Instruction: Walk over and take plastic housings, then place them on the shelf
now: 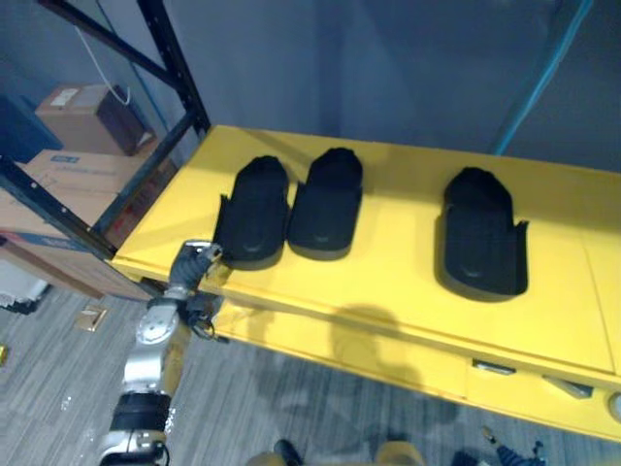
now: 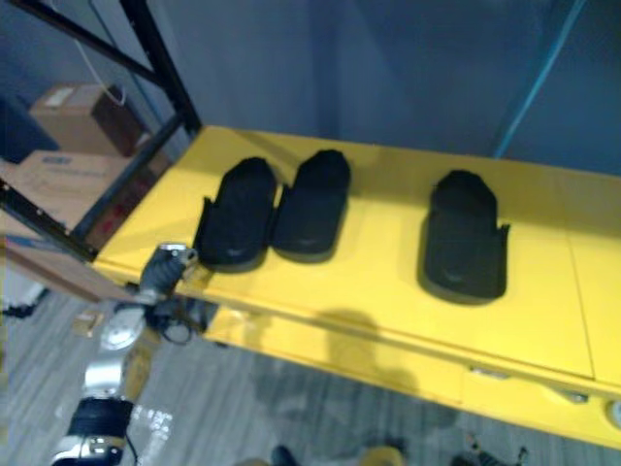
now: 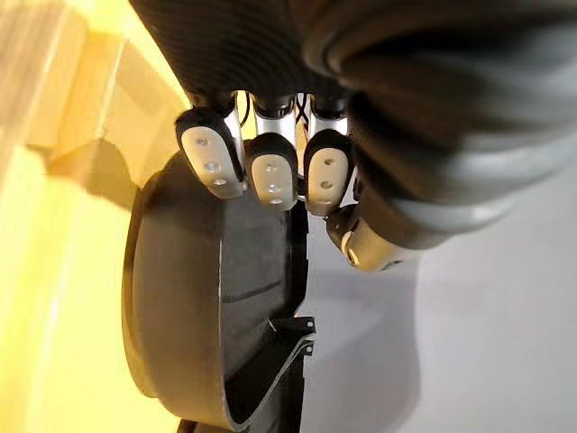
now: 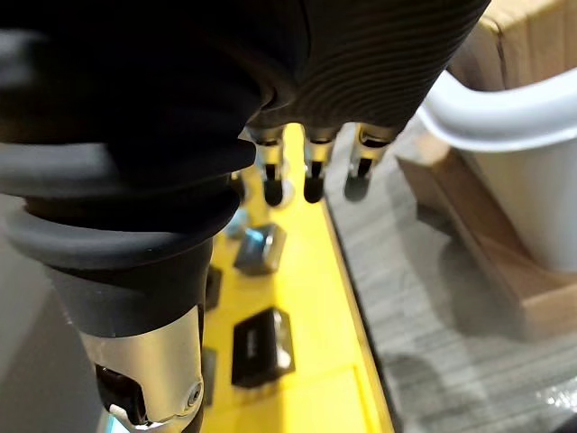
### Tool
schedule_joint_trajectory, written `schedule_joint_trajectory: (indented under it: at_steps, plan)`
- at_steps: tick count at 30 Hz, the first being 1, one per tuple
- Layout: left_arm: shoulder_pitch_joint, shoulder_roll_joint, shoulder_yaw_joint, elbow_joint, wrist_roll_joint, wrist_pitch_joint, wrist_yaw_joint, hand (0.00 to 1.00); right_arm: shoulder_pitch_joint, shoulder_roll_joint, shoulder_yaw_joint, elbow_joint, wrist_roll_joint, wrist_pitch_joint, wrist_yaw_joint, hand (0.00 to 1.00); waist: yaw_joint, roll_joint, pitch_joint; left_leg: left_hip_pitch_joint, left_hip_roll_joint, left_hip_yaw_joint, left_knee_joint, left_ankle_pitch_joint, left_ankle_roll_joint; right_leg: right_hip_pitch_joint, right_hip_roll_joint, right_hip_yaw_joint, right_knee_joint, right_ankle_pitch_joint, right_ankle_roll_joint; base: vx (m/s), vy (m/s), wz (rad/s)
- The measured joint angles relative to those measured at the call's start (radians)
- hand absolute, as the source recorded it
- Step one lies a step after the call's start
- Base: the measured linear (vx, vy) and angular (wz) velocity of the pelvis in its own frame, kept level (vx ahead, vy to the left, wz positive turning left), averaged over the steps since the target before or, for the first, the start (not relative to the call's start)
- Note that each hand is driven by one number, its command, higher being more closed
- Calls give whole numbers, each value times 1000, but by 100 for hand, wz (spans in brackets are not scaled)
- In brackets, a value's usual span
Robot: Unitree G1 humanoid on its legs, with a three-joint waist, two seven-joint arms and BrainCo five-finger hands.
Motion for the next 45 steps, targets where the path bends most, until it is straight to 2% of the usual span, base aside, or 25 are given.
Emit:
schedule_joint_trajectory:
  at_steps: [4, 7, 13, 17, 25, 33, 39, 45]
  plan:
    - [5, -19, -1, -1, -3, -4, 6, 100, 6, -20, 0, -18, -9, -16, 2, 0, -5, 15, 9, 0, -1, 8, 10, -7, 0, -6, -5, 0, 9, -4, 6, -23, 14, -7]
    - [10, -26, -1, -8, -3, -9, 7, 100, 9, -37, -1, -26, -9, -18, 2, 0, -5, 17, 10, -1, -6, 27, 29, -15, -1, -14, -19, 4, 16, -27, 33, -33, -19, -17]
    - [10, -28, -5, -12, -4, -10, 7, 100, 46, -38, -6, -31, -10, -18, 3, 0, -18, 24, 6, -21, -4, 28, 60, -17, -2, -16, -28, 8, 13, -75, 44, -51, -55, -3]
    - [11, -29, -12, -12, -4, -9, 5, 100, 48, -41, -16, -31, -29, -18, 3, 0, -32, 33, 5, -34, 2, 25, 73, -16, -3, -17, -26, 11, 2, -78, 46, -58, -33, 1]
    - [8, -29, -16, -4, -4, 2, 17, 100, 46, -42, -13, -34, -41, -18, 4, 0, -40, 34, 9, -76, 10, 28, 106, -22, 6, -50, -26, 23, 6, -77, 47, -41, 13, 0]
    - [-69, -26, -25, 11, -4, 2, 53, 100, 22, -50, 24, -95, -36, -18, 3, 0, -37, 17, 56, -144, 44, 22, 189, -49, 16, -105, -15, 26, 53, -78, 46, -29, 9, 1]
    - [-109, -26, -42, 11, -4, 1, 69, 100, 2, -55, 49, -109, -35, -18, 3, 0, -37, 24, 93, -176, 56, 20, 252, -79, 24, -142, -21, 31, 120, -111, 59, -4, 6, 1]
    - [-124, -26, -45, 12, -5, -5, 93, 100, -15, -64, 70, -121, -33, -18, 3, 0, -35, 25, 101, -210, 62, 20, 285, -91, 25, -196, -26, 43, 185, -142, 70, -3, 1, -1]
